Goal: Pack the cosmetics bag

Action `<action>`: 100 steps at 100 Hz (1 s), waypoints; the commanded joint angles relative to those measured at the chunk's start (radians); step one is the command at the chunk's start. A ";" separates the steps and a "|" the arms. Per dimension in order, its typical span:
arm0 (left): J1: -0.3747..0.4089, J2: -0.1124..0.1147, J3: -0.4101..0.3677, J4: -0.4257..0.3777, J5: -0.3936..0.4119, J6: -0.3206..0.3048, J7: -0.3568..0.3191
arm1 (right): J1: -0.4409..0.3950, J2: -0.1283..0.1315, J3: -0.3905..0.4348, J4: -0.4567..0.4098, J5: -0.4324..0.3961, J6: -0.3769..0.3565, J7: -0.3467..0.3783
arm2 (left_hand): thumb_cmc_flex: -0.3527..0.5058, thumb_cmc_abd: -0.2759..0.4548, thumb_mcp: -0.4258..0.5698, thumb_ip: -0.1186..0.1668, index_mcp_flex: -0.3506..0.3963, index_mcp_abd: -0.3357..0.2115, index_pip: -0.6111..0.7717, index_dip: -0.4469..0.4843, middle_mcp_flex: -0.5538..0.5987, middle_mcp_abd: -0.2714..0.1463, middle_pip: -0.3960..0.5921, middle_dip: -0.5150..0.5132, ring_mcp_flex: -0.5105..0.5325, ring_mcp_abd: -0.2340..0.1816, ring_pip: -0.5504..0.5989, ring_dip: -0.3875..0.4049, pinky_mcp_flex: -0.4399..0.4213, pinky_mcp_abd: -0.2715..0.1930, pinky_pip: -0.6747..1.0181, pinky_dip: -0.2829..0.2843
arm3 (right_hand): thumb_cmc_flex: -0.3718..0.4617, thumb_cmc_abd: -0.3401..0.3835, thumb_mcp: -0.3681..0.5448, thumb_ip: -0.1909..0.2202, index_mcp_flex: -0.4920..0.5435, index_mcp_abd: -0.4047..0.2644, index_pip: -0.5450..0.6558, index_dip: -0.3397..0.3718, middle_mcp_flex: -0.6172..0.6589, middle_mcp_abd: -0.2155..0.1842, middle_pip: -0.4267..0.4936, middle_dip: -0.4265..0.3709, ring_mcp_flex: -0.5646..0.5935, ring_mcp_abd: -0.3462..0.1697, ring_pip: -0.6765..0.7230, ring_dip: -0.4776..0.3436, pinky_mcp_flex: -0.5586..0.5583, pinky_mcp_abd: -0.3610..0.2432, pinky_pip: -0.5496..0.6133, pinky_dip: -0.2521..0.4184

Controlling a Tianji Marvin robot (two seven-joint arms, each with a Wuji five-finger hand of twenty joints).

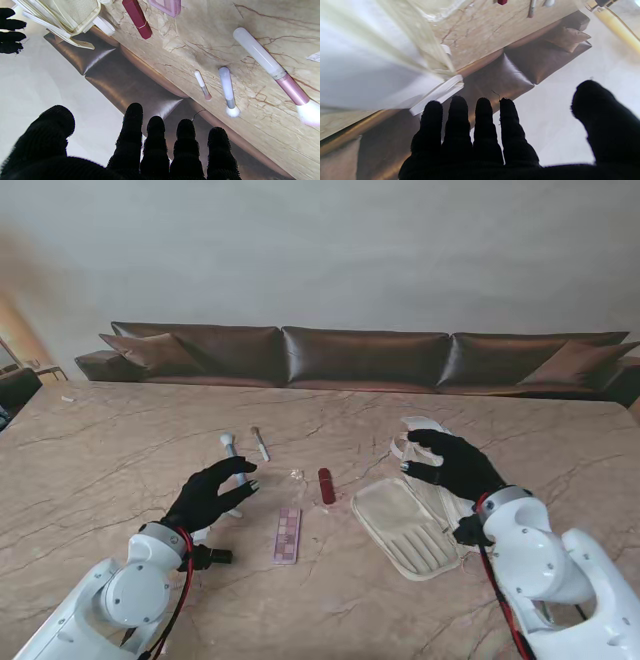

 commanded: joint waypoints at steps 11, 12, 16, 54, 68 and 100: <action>0.025 0.000 -0.015 0.013 -0.003 -0.024 0.004 | -0.011 0.019 0.045 -0.039 -0.052 0.049 0.012 | -0.032 0.036 -0.026 -0.040 0.005 -0.004 -0.034 -0.014 -0.012 -0.016 -0.006 -0.015 -0.004 -0.038 -0.014 -0.008 -0.004 -0.011 0.001 0.015 | 0.049 -0.065 -0.047 -0.029 -0.057 0.028 -0.044 -0.035 -0.075 0.005 -0.032 -0.013 -0.066 -0.060 -0.036 -0.026 -0.052 -0.034 -0.082 -0.026; 0.026 0.000 -0.016 0.014 -0.002 -0.025 0.004 | -0.010 0.020 0.047 -0.040 -0.057 0.054 0.016 | -0.032 0.036 -0.026 -0.040 0.006 -0.004 -0.034 -0.014 -0.012 -0.017 -0.006 -0.015 -0.004 -0.038 -0.014 -0.008 -0.004 -0.011 0.001 0.015 | 0.051 -0.067 -0.052 -0.030 -0.061 0.032 -0.048 -0.037 -0.082 0.007 -0.033 -0.014 -0.073 -0.061 -0.037 -0.027 -0.057 -0.035 -0.089 -0.028; 0.028 0.001 -0.019 0.015 -0.001 -0.029 0.004 | -0.009 0.024 0.055 -0.045 -0.081 0.074 0.038 | -0.030 0.038 -0.025 -0.039 0.006 -0.008 -0.034 -0.013 -0.010 -0.024 -0.006 -0.015 -0.003 -0.044 -0.014 -0.008 -0.004 -0.011 0.002 0.015 | 0.053 -0.067 -0.073 -0.032 -0.086 0.045 -0.065 -0.043 -0.116 0.013 -0.037 -0.016 -0.101 -0.059 -0.044 -0.031 -0.074 -0.038 -0.111 -0.030; 0.061 -0.001 -0.041 0.011 -0.002 -0.054 0.018 | 0.064 0.069 0.069 -0.005 -0.186 0.207 0.284 | -0.022 0.034 -0.025 -0.039 0.015 -0.012 -0.026 -0.010 -0.001 -0.030 -0.004 -0.015 0.003 -0.046 -0.014 -0.009 0.001 -0.010 0.008 0.021 | -0.014 -0.076 -0.180 -0.019 -0.202 0.218 -0.464 -0.052 -0.286 0.151 -0.275 -0.136 -0.307 0.093 -0.074 -0.031 -0.170 0.033 -0.248 0.035; 0.064 0.001 -0.044 0.015 0.001 -0.056 0.012 | 0.107 0.079 0.047 0.036 -0.203 0.254 0.333 | -0.019 0.032 -0.025 -0.039 0.015 -0.016 -0.024 -0.009 -0.001 -0.036 -0.004 -0.015 0.001 -0.050 -0.014 -0.010 0.001 -0.012 0.010 0.023 | -0.033 -0.090 -0.179 -0.026 -0.189 0.264 -0.473 -0.205 -0.300 0.195 -0.356 -0.173 -0.361 0.131 -0.080 -0.036 -0.189 0.061 -0.260 0.051; 0.059 -0.002 -0.042 0.045 -0.016 -0.062 0.018 | 0.198 0.090 -0.028 0.155 -0.199 0.317 0.361 | -0.015 0.029 -0.027 -0.040 0.021 -0.019 -0.017 -0.005 0.004 -0.044 -0.003 -0.015 -0.001 -0.053 -0.015 -0.011 0.000 -0.011 0.015 0.027 | -0.058 -0.135 -0.135 -0.047 -0.180 0.316 -0.480 -0.307 -0.286 0.263 -0.459 -0.258 -0.395 0.180 -0.062 -0.052 -0.190 0.098 -0.256 0.065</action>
